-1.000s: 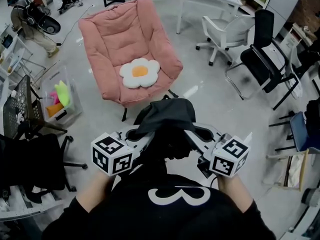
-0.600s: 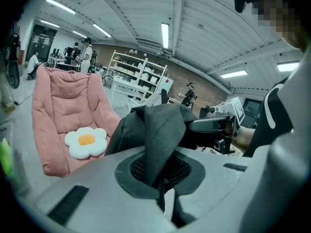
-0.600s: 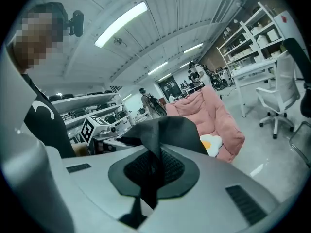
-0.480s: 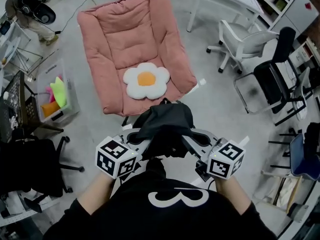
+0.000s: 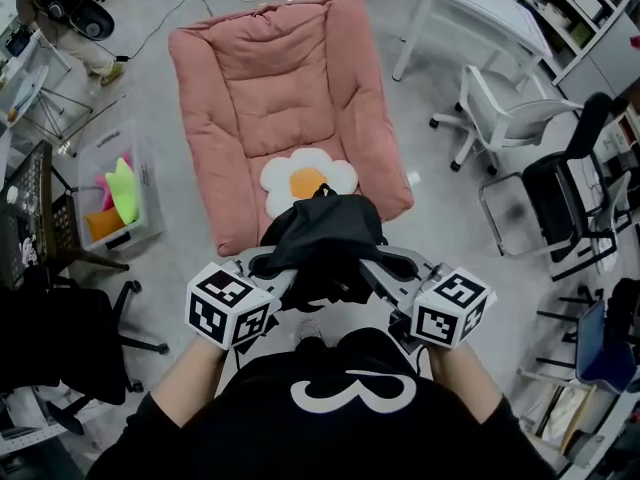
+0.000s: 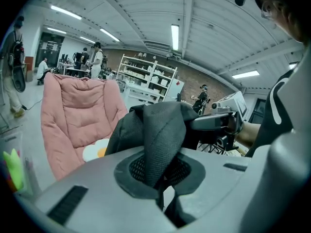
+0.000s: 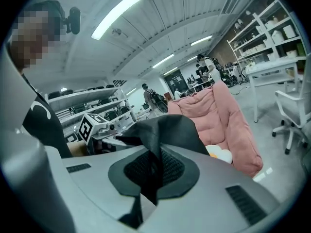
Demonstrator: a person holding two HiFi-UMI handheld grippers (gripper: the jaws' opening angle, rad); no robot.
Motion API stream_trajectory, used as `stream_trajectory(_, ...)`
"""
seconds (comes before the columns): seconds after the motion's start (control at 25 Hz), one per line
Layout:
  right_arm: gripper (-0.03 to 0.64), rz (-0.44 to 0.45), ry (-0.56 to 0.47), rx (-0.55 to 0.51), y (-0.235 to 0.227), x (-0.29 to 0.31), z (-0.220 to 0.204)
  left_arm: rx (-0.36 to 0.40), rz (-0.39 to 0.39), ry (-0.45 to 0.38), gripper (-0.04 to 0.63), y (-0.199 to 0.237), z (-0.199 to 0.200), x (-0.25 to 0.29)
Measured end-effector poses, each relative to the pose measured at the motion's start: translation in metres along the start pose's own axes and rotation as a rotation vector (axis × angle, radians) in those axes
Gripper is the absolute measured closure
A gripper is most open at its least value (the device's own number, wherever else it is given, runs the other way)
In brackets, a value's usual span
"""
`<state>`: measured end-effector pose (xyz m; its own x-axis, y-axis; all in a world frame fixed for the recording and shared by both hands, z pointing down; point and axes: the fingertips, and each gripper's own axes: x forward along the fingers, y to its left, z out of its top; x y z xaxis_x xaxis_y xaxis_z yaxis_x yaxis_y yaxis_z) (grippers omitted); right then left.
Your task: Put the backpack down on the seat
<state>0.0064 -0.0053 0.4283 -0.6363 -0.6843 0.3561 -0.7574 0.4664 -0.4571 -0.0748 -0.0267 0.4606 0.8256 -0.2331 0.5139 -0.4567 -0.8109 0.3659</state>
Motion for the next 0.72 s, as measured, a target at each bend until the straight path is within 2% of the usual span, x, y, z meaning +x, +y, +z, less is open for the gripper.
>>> stream_trajectory(0.24,0.598,0.033,-0.004,-0.034,-0.026,0.029,0.041,-0.007,0.056,-0.03,0.583,0.034,0.037,0.011)
stream_trajectory(0.72,0.598,0.167,0.057,-0.057,-0.09,0.103,0.118,-0.092,0.166,-0.057,0.583,0.116,0.107,0.041)
